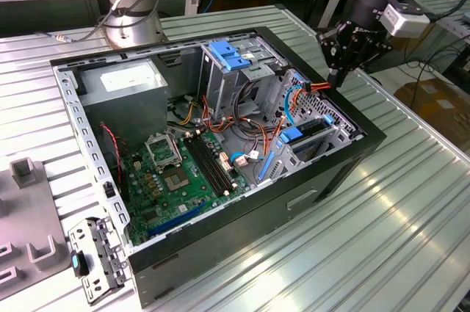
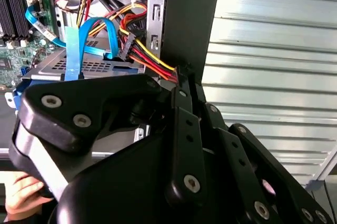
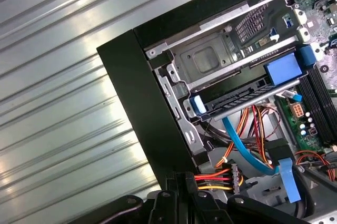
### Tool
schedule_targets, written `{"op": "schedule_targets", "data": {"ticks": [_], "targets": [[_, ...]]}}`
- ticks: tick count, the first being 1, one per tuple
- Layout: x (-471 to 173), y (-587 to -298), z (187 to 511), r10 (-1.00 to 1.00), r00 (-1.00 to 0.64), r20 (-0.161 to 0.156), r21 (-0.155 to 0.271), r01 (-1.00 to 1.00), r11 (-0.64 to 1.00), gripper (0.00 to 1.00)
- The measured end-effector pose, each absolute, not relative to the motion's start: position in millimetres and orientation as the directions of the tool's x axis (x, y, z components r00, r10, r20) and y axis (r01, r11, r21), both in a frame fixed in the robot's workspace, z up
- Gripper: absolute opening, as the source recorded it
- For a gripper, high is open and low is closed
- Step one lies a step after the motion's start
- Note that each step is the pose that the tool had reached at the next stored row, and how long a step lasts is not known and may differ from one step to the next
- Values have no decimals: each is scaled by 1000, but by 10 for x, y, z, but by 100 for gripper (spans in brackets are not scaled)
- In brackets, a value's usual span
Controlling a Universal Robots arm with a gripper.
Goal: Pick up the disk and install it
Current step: 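Insert the first disk wire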
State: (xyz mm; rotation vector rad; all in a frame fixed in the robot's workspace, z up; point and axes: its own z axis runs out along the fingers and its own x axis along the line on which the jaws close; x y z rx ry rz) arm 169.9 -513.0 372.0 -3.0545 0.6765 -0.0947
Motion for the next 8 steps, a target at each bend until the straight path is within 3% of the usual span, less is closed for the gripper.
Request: {"op": "schedule_targets", "data": {"ticks": [8], "targets": [[1645, -5131, 3720, -483, 874, 57, -24, -482, -876, 16]]}}
